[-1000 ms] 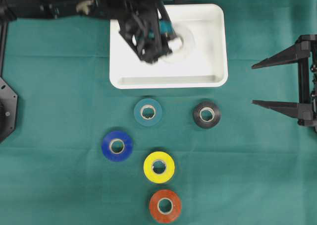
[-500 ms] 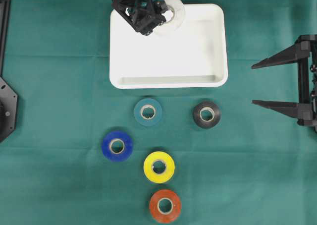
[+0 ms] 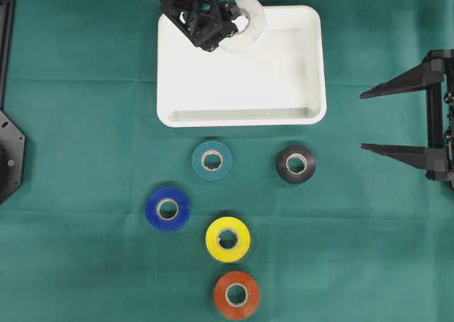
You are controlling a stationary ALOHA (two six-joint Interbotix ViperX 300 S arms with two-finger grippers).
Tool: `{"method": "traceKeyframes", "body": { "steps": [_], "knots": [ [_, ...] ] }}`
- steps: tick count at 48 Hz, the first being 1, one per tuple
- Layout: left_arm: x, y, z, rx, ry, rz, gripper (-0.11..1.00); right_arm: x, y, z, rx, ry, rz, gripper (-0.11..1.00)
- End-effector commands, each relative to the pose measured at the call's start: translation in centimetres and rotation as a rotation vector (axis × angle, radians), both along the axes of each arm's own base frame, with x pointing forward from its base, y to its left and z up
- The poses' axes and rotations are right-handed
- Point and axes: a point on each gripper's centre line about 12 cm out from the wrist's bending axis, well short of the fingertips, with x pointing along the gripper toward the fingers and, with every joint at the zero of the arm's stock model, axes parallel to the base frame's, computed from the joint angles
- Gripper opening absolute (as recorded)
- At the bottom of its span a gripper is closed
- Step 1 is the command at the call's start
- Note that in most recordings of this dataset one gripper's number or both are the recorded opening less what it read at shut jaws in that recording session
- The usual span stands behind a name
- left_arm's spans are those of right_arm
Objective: Pick up the tape from a random location and place it into the white case.
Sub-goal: 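Lift the white roll and carry it over the white tray, then lower the white roll into the tray and open the left gripper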
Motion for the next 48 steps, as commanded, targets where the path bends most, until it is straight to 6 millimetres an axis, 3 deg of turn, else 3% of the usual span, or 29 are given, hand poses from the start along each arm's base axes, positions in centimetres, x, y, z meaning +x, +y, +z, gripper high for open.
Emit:
{"method": "traceKeyframes", "body": {
  "steps": [1,26,33,48],
  "knots": [
    [-0.3,-0.1,1.7,0.015,-0.047,0.002,0.24,0.3,0.0,1.2,-0.004,-0.031,-0.001,0.92],
    [-0.2,0.0,1.2,0.013,-0.046,0.002,0.24,0.3,0.0,1.2,-0.007,-0.030,0.000,0.92],
    [0.4,0.3,-1.0,0.014,-0.049,0.003,0.24,0.3,0.0,1.2,-0.007,-0.030,0.000,0.92],
    [1.4,2.3,-8.6,-0.018,0.014,0.037,0.24,0.4,0.0,1.1,-0.007,-0.026,0.000,0.92]
  ]
}}
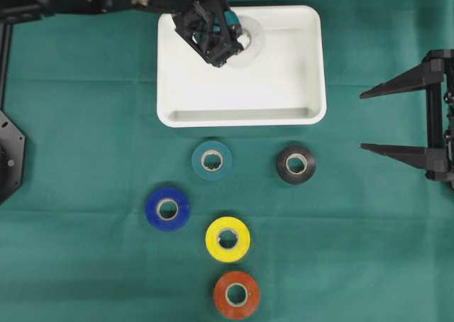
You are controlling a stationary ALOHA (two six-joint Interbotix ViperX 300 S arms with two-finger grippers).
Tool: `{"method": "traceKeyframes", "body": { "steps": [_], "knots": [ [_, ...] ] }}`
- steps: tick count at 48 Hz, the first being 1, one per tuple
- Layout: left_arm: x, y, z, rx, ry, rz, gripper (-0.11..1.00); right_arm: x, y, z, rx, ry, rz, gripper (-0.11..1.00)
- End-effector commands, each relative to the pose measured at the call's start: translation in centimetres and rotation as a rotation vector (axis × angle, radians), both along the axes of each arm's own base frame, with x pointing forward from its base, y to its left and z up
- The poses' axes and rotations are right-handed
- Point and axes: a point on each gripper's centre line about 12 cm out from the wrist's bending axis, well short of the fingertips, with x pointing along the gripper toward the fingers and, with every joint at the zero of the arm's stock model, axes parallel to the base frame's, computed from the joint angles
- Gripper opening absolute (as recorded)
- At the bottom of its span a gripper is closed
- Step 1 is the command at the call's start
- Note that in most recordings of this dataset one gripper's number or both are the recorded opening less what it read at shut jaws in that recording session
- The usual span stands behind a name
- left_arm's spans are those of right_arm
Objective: Pick up the tape from a random location and place it into the white case.
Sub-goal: 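Lower the white roll into the tray and open the left gripper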
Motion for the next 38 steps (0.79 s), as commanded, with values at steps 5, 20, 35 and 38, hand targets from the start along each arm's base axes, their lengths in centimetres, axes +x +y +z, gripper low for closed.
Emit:
{"method": "traceKeyframes", "body": {
  "steps": [5,20,35,38],
  "knots": [
    [0.6,1.1,-2.3,0.005,-0.016,0.017,0.24,0.4,0.0,0.9,-0.001,-0.020,-0.001,0.92],
    [1.1,2.2,-7.8,-0.019,0.034,0.034,0.24,0.6,0.0,0.6,0.000,-0.009,-0.001,0.92],
    [1.3,2.7,-10.0,-0.030,0.060,0.038,0.24,0.6,-0.1,0.5,0.000,-0.003,-0.001,0.92],
    [1.3,2.7,-10.0,-0.030,0.059,0.038,0.24,0.6,0.0,0.4,-0.002,-0.001,-0.001,0.92]
  ]
}}
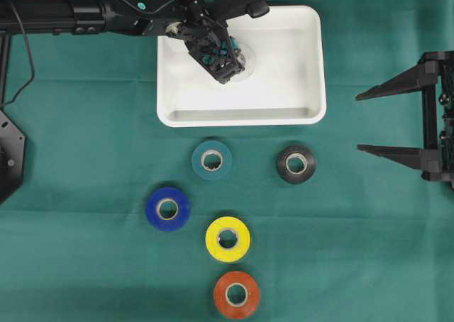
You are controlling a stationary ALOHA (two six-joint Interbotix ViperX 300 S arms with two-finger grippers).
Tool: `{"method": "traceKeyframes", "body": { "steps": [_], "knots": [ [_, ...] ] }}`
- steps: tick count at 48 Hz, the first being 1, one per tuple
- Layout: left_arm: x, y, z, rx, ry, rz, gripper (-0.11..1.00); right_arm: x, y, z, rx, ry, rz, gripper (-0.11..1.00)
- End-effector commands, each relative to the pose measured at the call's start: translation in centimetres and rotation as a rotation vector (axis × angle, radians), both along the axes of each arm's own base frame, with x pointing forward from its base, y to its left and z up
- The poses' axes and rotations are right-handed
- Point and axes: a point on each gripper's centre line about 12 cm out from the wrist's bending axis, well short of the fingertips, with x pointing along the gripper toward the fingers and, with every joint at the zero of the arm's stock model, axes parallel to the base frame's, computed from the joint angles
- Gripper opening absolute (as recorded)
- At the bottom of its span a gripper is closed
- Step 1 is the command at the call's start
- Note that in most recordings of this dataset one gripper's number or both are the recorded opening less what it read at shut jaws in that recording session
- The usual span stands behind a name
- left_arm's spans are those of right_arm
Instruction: Pick up the tape from a random location and place it into the white case.
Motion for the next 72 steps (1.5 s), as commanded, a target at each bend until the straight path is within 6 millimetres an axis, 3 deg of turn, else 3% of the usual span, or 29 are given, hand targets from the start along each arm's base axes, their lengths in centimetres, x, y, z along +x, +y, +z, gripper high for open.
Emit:
{"method": "traceKeyframes", "body": {
  "steps": [1,24,26,35,39,48,64,72],
  "knots": [
    [0.5,0.3,1.7,0.019,-0.044,0.002,0.24,0.3,0.0,1.0,-0.004,-0.028,-0.001,0.92],
    [0.4,0.2,1.7,0.003,-0.032,0.010,0.24,0.3,0.0,1.1,-0.008,-0.030,0.001,0.92],
    [0.4,0.2,1.8,0.005,-0.033,0.009,0.30,0.3,0.0,1.1,-0.010,-0.030,0.001,0.92],
    [0.3,0.1,2.5,0.011,-0.044,0.005,0.84,0.3,0.0,1.0,-0.008,-0.027,0.001,0.92],
    [0.3,0.1,2.8,0.013,-0.048,0.005,0.96,0.3,0.0,1.0,-0.008,-0.027,0.000,0.92],
    [-0.1,-0.2,4.5,0.016,-0.055,0.003,0.94,0.3,0.0,1.1,-0.008,-0.027,0.000,0.92],
    [-1.3,-2.5,13.4,0.062,-0.142,-0.039,0.94,0.3,0.0,1.4,-0.008,-0.034,0.000,0.92],
    [-2.2,-3.4,15.0,0.072,-0.164,-0.052,0.94,0.3,0.0,1.5,-0.007,-0.032,0.000,0.92]
  ]
}}
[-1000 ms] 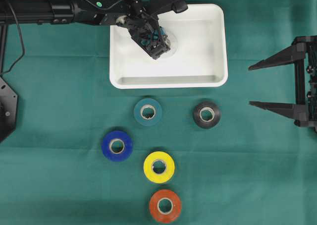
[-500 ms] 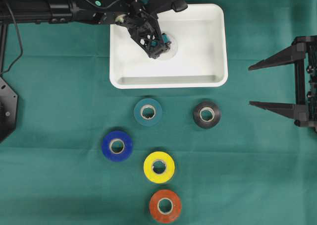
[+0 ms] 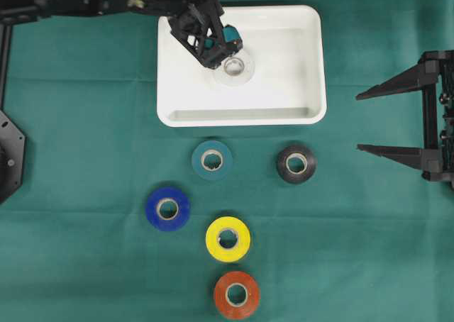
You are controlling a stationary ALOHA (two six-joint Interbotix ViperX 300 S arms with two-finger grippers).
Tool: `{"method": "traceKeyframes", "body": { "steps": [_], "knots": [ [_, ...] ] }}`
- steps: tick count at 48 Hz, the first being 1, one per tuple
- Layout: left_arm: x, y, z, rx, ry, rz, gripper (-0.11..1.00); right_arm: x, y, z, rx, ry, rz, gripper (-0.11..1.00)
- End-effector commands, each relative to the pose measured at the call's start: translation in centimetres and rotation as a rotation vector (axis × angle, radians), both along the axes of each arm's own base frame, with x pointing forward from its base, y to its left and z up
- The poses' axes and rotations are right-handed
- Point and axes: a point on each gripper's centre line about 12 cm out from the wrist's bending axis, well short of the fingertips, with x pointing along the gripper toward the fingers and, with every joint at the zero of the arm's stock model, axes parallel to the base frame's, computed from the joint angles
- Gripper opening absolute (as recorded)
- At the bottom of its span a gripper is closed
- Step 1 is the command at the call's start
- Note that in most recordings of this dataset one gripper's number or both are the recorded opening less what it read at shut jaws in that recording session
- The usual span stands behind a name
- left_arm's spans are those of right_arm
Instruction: Pick up the tape from a random location and place it into the white case.
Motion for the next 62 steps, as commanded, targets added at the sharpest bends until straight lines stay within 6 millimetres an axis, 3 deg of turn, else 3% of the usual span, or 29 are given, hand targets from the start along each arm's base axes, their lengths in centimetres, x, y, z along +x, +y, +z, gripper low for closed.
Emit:
{"method": "traceKeyframes", "body": {
  "steps": [1,11,27,40,52,62],
  "knots": [
    [-0.5,-0.4,2.4,0.024,-0.050,-0.006,0.94,0.3,0.0,1.3,-0.001,-0.034,-0.001,0.92],
    [-0.5,-1.7,1.9,0.025,-0.058,-0.035,0.94,0.3,0.0,1.5,-0.003,-0.038,-0.001,0.92],
    [1.4,-8.9,1.6,0.019,-0.063,-0.206,0.94,0.4,0.0,1.7,0.005,-0.046,-0.002,0.92],
    [0.8,-9.8,1.7,0.019,-0.065,-0.223,0.94,0.4,0.0,1.5,0.009,-0.039,-0.003,0.92],
    [-2.0,-11.7,4.0,0.043,-0.156,-0.264,0.94,0.5,0.0,1.8,0.009,-0.043,-0.003,0.92],
    [-6.4,-12.9,6.1,0.075,-0.292,-0.283,0.94,0.5,0.0,1.8,0.011,-0.045,-0.003,0.92]
  ]
}}
